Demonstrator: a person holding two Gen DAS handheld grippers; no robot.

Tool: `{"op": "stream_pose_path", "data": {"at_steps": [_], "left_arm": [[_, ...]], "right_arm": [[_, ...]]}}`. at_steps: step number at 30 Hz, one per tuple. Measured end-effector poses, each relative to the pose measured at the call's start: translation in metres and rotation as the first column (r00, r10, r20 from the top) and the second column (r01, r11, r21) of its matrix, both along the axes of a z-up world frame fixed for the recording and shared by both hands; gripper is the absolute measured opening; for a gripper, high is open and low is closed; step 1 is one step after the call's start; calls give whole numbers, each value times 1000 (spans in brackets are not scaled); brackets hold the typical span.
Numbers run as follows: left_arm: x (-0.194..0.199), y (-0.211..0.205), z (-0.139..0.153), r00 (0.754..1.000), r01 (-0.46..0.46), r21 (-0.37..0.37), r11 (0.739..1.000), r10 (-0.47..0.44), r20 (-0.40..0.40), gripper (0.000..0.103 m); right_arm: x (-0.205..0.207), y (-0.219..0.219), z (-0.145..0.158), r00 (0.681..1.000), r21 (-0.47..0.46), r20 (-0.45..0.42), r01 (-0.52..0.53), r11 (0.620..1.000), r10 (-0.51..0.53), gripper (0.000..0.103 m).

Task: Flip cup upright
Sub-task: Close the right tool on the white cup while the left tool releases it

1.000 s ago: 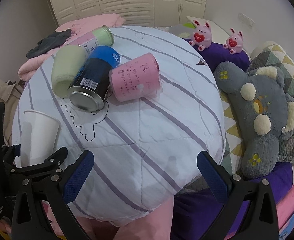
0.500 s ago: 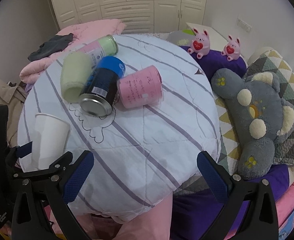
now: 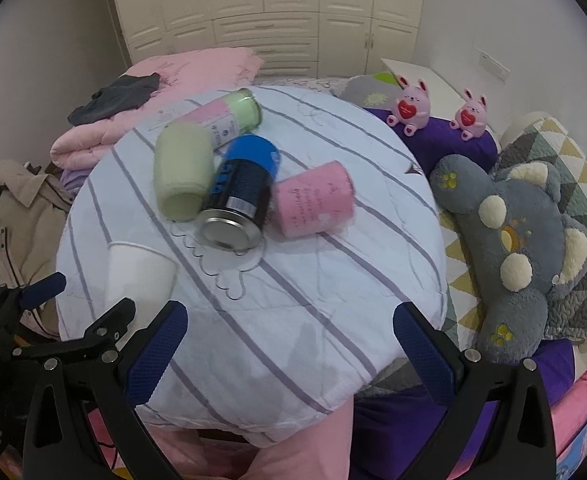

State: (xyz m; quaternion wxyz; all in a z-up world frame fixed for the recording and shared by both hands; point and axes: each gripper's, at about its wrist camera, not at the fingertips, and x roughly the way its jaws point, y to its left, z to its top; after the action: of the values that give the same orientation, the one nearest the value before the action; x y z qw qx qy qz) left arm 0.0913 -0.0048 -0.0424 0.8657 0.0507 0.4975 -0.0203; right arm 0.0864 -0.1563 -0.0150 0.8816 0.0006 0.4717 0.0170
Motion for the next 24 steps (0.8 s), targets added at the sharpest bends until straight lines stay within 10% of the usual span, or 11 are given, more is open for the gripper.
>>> {"op": "stream_pose_path", "data": {"at_steps": [24], "left_arm": [[20,111,-24,992,-73,60,996,78,-97,87]], "right_arm": [[59,105,-51,964,52,-228,-126,991,135,103]]}}
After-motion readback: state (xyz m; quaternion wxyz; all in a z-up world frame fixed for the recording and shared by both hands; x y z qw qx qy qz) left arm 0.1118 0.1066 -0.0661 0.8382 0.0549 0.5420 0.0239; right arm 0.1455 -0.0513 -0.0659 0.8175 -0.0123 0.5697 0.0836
